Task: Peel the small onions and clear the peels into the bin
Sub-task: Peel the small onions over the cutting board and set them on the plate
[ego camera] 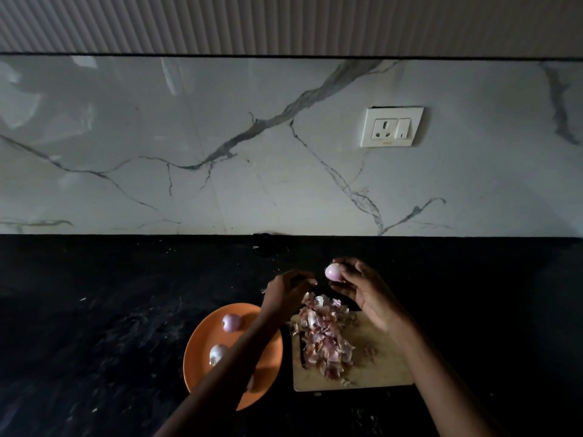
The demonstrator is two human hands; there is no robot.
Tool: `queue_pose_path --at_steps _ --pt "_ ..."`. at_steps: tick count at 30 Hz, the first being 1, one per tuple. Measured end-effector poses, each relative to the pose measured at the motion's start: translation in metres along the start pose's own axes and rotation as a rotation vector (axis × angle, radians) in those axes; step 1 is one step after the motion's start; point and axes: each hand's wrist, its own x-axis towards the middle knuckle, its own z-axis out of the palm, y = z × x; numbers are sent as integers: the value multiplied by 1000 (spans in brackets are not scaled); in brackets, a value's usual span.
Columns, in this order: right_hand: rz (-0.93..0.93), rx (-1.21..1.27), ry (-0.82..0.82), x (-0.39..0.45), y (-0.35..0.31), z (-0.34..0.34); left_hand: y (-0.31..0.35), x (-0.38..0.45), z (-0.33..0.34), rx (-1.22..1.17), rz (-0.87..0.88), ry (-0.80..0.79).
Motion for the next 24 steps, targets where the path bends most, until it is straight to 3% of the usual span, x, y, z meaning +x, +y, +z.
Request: queue_pose_path --at_steps 3,9,14,18,24 --pt "-76 -241 -1 -2 3 -1 1 0 1 124 52 -18" --pt "-227 -654 61 0 6 -5 11 -5 1 -14 132 -21" --pt "-233 -720 45 2 4 -6 16 -6 -2 -74 175 -16" --pt "-238 -724 39 0 2 -4 18 -5 -6 104 282 19" --pt "-251 -691 1 -2 2 -3 9 -3 -11 190 363 22"
